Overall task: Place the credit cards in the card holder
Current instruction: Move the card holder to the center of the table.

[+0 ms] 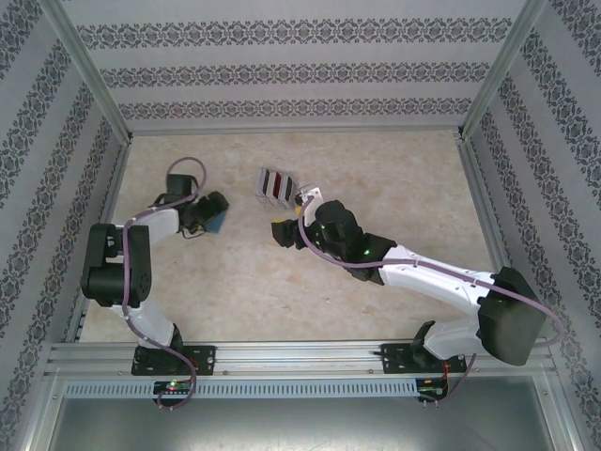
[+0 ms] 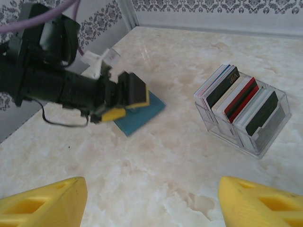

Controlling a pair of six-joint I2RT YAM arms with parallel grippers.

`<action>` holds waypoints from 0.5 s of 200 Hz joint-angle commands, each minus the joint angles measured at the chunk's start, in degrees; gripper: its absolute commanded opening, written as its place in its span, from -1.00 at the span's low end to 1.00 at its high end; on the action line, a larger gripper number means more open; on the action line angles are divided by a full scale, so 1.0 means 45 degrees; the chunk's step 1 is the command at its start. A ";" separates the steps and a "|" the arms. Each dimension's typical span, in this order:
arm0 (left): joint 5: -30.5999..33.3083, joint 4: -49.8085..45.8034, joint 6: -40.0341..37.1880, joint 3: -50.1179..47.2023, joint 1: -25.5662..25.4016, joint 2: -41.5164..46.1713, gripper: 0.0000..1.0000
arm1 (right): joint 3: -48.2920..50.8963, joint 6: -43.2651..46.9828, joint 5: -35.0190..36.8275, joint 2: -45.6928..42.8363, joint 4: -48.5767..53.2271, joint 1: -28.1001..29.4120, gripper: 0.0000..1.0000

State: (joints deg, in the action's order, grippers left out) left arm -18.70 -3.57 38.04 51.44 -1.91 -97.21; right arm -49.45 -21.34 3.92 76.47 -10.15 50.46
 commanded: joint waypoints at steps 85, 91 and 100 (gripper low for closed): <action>-0.1066 -0.5254 0.1232 -0.1980 -0.4438 0.3838 0.76 | 0.2343 -0.2134 0.0302 -0.1614 0.0504 -0.1605 0.51; -0.0754 -0.5804 0.1019 -0.1739 -0.4432 0.4133 0.77 | 0.2356 -0.2331 -0.0254 -0.1367 0.0509 -0.1834 0.50; -0.0392 -0.6446 0.0768 -0.1501 -0.4374 0.4715 0.78 | 0.2244 -0.2463 -0.1359 -0.0886 0.0427 -0.2105 0.47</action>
State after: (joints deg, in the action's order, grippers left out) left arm -23.66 -18.98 45.65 41.10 -21.69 -80.82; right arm -40.03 -28.77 6.13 68.88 -9.54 43.77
